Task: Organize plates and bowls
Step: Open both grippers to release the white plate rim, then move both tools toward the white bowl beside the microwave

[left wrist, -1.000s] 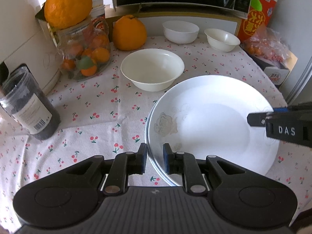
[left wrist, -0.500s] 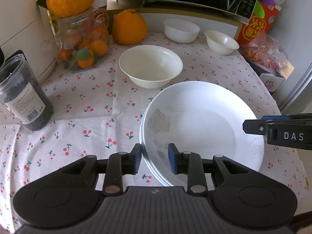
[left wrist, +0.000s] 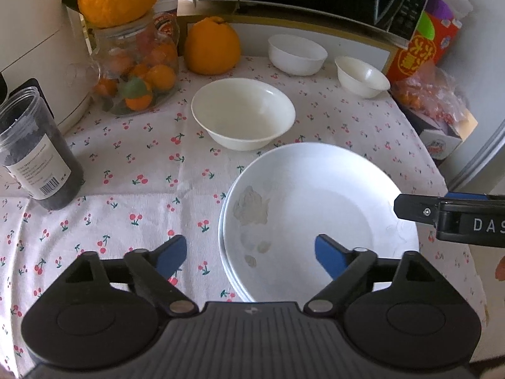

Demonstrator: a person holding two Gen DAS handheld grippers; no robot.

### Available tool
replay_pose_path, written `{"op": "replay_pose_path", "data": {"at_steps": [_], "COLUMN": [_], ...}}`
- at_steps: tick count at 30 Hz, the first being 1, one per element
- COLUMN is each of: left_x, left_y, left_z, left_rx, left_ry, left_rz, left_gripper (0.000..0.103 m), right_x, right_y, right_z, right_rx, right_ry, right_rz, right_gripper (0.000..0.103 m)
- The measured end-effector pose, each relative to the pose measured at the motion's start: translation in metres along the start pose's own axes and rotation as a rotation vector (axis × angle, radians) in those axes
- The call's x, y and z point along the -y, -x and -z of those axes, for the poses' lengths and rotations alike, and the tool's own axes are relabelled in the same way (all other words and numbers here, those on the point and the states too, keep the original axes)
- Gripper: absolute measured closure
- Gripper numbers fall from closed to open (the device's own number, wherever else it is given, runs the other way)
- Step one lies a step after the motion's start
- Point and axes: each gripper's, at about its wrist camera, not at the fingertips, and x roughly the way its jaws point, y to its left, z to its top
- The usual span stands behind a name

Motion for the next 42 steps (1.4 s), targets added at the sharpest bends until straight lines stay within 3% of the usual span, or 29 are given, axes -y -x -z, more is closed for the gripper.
{"op": "replay_pose_path", "data": {"at_steps": [9, 23, 42], "left_x": [-0.002, -0.001, 0.015], "left_y": [0.011, 0.011, -0.050], "left_z": [-0.016, -0.073, -0.151], "left_rx": [0.065, 0.132, 0.212], "left_ry": [0.045, 0.042, 0.022], "left_rz": [-0.073, -0.138, -0.121], "left_gripper": [0.002, 0.001, 0.001], "right_x": [0.010, 0.017, 0.049], "right_y": [0.011, 0.004, -0.064], "right_z": [-0.015, -0.089, -0.167], "right_rx": [0.049, 0.119, 0.194], "right_ry": [0.053, 0.081, 0.079], "right_rz": [0.054, 0.010, -0.070], "right_gripper": [0.011, 0.007, 0.006]}}
